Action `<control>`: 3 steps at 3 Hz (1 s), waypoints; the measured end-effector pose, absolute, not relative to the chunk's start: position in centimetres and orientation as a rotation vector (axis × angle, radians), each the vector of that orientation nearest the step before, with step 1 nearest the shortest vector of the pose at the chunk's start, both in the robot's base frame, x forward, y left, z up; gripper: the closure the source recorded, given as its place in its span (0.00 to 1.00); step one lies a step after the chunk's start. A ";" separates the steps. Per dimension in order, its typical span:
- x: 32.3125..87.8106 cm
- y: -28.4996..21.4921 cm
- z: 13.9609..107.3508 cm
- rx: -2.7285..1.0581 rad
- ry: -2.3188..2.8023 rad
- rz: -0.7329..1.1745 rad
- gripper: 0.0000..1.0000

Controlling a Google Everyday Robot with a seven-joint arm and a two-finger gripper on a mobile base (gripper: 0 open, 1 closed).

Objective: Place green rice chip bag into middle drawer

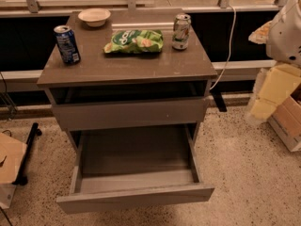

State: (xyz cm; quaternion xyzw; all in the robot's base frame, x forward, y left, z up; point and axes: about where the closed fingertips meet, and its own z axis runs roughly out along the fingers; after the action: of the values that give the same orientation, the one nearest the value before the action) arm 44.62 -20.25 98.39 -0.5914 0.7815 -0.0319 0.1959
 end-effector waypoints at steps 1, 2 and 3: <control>47.1 -18.6 97.1 -1.580 2.187 0.024 0.00; 47.6 -18.3 96.8 -1.569 2.188 0.047 0.00; 48.2 -17.0 96.2 -1.524 2.208 0.067 0.00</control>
Offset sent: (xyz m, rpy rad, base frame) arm 0.0267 0.0178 -0.0133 0.1056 0.0140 -0.0261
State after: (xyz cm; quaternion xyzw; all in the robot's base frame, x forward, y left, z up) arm 48.23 -16.98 96.16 -0.5530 0.8013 0.0243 0.2271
